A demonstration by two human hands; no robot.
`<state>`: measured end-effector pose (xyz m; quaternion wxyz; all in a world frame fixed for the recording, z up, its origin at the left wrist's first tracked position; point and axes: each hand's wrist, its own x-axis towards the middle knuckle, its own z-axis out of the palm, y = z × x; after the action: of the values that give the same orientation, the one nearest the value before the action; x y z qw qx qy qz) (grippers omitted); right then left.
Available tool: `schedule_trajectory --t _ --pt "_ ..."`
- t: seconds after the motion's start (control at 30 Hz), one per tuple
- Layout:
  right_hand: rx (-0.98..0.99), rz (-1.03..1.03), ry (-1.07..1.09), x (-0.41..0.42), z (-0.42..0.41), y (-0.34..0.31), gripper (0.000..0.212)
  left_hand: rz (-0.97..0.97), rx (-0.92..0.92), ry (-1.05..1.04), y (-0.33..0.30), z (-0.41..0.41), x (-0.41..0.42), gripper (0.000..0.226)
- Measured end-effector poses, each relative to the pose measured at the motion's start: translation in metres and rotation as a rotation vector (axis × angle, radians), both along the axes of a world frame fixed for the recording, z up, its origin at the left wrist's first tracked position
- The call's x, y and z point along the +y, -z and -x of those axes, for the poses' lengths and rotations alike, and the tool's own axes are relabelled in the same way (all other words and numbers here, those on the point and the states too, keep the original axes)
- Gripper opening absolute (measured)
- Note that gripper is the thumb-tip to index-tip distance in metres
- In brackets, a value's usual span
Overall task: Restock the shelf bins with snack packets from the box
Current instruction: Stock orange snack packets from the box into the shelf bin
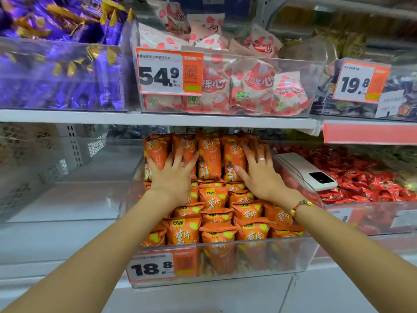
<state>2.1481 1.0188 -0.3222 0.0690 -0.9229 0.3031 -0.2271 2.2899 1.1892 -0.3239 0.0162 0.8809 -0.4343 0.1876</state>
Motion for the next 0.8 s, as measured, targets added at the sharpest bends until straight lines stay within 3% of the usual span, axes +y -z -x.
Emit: schedule_trajectory --t 0.13,0.33,0.63,0.8 --pt "0.009 -0.007 0.015 0.004 0.000 -0.007 0.072 0.053 0.023 0.028 -0.004 0.002 0.005 0.074" --pt "0.005 0.293 0.004 0.037 -0.010 -0.004 0.070 0.171 -0.054 0.037 -0.012 -0.001 0.021 0.070" --pt "0.119 0.260 -0.013 0.045 -0.025 0.001 0.075 0.100 0.040 0.026 -0.014 -0.008 0.023 0.070" --pt "-0.027 0.209 -0.058 0.068 -0.008 -0.014 0.068 0.276 0.047 0.123 -0.021 0.010 0.043 0.060"
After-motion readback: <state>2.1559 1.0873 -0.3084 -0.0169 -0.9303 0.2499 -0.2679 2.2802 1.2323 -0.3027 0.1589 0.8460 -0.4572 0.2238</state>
